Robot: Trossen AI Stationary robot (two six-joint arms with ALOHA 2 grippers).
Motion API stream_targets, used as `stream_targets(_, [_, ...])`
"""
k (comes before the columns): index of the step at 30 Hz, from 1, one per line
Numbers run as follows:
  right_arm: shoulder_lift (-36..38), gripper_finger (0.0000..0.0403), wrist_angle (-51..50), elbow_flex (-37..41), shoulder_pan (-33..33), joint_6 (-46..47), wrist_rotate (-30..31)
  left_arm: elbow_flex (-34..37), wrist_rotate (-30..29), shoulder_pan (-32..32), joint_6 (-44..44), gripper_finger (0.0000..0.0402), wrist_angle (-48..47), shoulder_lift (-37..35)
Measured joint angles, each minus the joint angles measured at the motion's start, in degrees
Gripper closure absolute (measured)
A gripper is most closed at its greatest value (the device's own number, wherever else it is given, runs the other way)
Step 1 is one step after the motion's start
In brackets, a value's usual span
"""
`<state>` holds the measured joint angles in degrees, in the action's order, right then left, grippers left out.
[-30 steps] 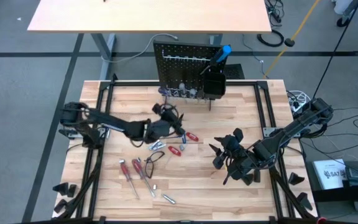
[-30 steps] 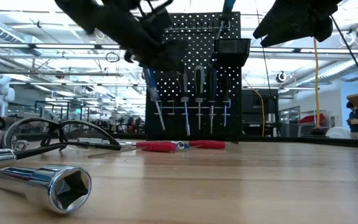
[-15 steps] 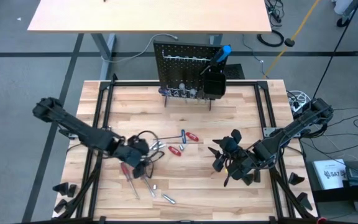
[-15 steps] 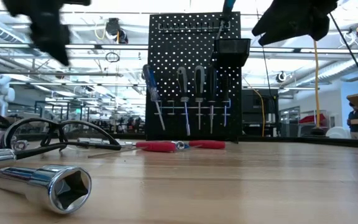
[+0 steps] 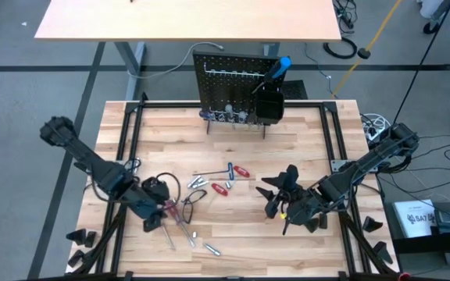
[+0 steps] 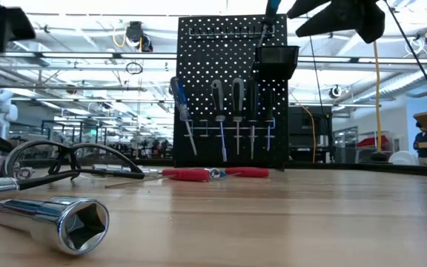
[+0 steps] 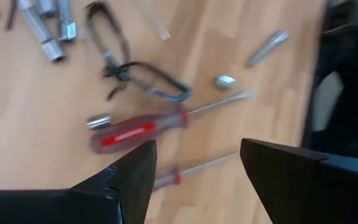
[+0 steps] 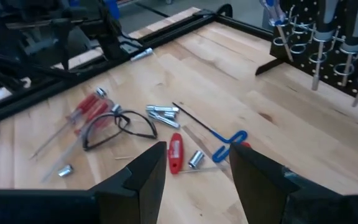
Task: Hang tools onto peg board
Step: Hang the red screwdriver onto the peg board
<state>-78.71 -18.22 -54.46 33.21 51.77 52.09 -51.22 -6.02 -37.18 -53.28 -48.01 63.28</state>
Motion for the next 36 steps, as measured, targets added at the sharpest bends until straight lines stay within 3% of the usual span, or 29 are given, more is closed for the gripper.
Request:
stream_targets(12, [-0.18,0.0234,0.01,-0.01,0.00,-6.05,-2.70,0.00,-2.34,-1.96,8.41,0.0162,18.20,-7.16])
stream_targets(36, [-4.06,0.0234,0.65,-0.01,-2.36,-6.12,-2.50,0.00,-4.74,-1.08,13.18,0.0162,17.04,-2.79])
